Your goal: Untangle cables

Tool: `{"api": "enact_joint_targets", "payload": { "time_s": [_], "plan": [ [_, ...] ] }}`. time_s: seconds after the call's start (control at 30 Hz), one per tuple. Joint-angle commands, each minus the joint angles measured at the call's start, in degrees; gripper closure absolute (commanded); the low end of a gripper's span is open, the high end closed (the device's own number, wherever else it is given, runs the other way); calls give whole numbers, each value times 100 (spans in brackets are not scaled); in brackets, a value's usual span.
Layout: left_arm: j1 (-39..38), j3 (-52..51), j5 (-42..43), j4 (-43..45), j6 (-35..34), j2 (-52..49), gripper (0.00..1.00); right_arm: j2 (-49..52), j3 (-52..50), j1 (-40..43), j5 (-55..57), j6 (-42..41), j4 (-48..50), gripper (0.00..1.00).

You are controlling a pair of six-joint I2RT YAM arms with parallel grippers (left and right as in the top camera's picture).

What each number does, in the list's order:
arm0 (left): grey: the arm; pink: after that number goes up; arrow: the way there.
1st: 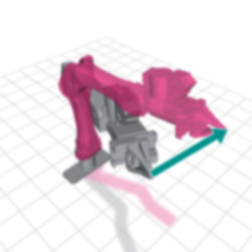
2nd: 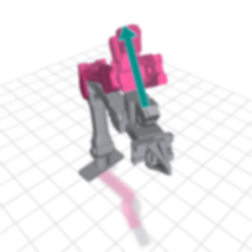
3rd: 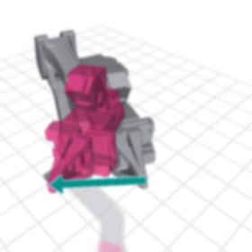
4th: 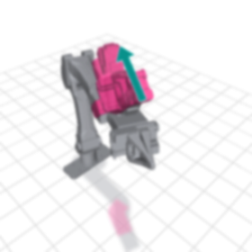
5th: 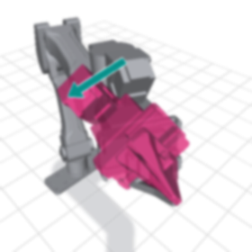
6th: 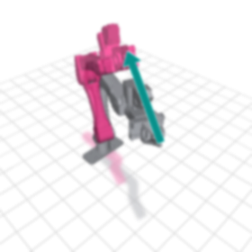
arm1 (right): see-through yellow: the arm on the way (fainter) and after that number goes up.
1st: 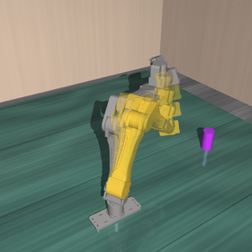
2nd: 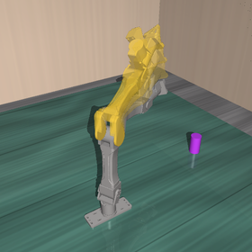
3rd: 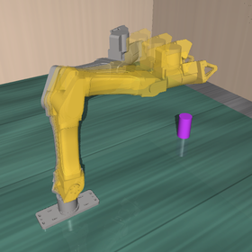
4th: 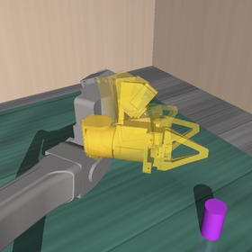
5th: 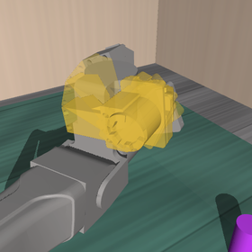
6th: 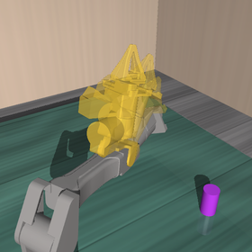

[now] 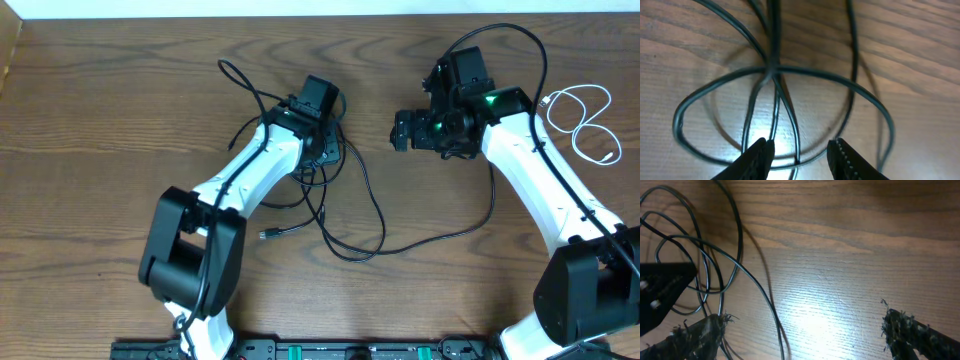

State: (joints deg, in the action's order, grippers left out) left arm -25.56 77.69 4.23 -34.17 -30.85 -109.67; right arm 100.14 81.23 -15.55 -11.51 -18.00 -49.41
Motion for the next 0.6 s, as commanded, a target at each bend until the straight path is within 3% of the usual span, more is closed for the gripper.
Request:
{"api": "enact_joint_targets", "payload": {
  "time_s": [0.0,0.13,0.23,0.4,0.47,0.57],
  "plan": [
    [9,-74,-199,245,-271,-339,61,26,-46,13,66,-13,-15,1],
    [9,-74,-382,629,-275,-551,61,26,-46,9,66,-15,-15,1],
    [9,-74,-1067,708,-531,-717,61,26,-46,9,66,-13,-15,1],
    [7,-74,-1176,852,-527,-833,61,26,-46,9,66,-15,-13,1],
    [2,-76,-1014,894,-527,-938,70,26,-46,9,66,-13,-13,1],
    [2,-74,-962,901,-522,-1019,75,26,-46,9,66,-13,-26,1]
  ]
}}
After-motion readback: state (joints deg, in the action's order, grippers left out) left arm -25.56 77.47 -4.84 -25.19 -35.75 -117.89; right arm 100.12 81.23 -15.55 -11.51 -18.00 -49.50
